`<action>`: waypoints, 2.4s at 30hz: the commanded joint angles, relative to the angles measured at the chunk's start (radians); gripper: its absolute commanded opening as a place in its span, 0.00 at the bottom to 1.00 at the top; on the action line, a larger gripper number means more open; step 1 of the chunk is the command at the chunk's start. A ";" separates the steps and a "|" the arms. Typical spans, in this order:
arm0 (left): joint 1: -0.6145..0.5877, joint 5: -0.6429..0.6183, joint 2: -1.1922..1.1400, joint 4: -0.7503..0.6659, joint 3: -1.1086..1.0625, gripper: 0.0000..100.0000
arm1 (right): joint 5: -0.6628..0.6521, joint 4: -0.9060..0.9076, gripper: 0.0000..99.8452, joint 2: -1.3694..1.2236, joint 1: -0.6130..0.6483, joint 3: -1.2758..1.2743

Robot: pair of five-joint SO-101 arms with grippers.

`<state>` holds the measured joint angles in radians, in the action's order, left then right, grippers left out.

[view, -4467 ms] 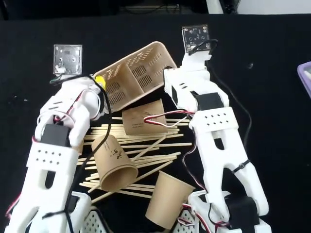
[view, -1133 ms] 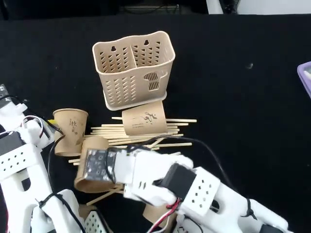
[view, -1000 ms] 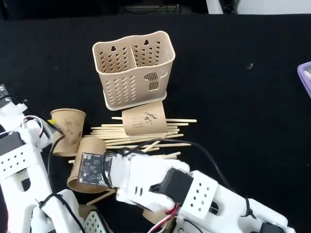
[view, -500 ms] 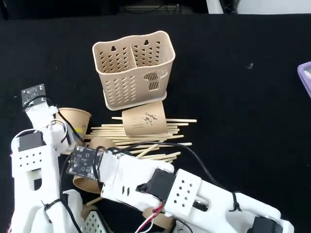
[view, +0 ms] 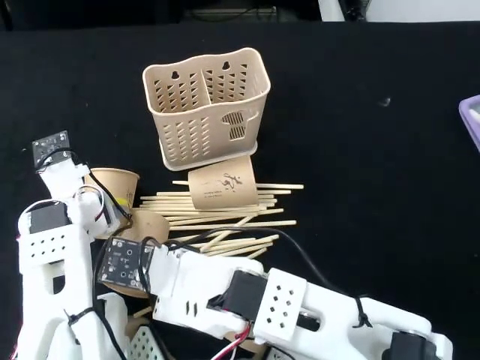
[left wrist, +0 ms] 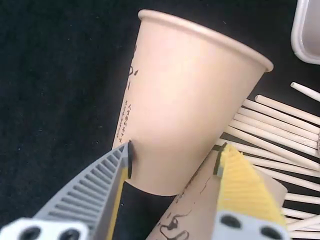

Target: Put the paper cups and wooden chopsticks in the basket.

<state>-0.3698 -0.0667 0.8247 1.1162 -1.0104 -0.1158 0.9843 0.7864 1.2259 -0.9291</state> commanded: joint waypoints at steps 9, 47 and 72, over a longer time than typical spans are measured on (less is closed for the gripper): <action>0.016 -0.058 0.020 0.006 0.005 0.29 | 0.091 -0.241 0.27 -0.007 0.009 -0.085; 0.007 -0.060 0.020 0.011 0.012 0.29 | -0.190 -0.008 0.01 0.067 -0.307 0.104; 0.007 -0.054 0.020 0.011 0.007 0.29 | -0.192 0.694 0.01 -1.017 -0.910 2.239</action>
<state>-0.3652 -0.1174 0.8247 1.1162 -1.0104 -0.3000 1.6210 0.0161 0.3728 0.9168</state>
